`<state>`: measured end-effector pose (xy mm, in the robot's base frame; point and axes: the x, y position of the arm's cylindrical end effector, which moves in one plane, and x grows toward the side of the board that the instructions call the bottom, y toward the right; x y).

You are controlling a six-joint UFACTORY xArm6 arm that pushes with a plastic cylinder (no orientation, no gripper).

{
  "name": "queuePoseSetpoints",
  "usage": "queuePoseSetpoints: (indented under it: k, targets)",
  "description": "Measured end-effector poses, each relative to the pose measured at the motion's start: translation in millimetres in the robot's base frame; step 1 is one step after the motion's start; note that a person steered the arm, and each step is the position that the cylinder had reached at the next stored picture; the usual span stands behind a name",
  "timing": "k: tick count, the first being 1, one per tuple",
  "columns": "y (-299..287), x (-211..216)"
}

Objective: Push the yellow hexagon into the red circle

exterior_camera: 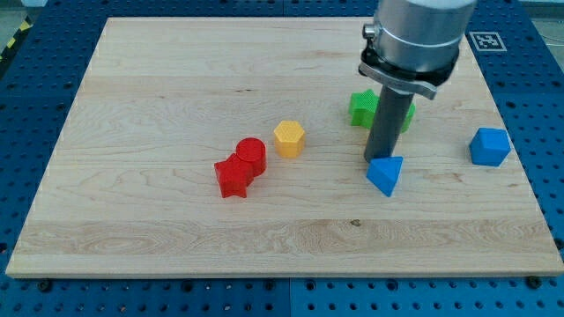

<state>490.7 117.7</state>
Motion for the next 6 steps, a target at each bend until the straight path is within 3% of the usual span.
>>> queuePoseSetpoints:
  k: [2,6]
  targets:
    - [-23.5,-38.7]
    - [-115.4,-40.3]
